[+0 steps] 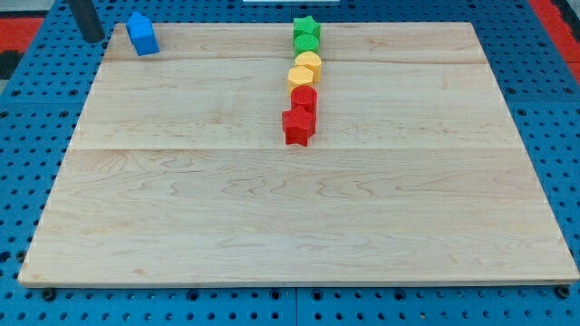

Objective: Move the blue triangle to the left of the red circle

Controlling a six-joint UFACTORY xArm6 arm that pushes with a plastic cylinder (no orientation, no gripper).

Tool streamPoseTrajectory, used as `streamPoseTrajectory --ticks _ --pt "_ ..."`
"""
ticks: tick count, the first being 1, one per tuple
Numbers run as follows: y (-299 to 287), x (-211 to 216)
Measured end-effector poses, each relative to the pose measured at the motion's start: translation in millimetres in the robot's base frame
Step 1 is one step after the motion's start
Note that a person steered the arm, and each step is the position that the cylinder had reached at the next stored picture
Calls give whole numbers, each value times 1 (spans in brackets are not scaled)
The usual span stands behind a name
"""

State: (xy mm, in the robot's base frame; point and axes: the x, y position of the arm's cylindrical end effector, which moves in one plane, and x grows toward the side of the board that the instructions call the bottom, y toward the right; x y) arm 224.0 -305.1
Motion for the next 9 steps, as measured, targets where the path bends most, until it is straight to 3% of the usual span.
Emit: streamPoseTrajectory --ticks 3,5,9 --pt "8 -33" --pt "96 -33" --pt "175 -17"
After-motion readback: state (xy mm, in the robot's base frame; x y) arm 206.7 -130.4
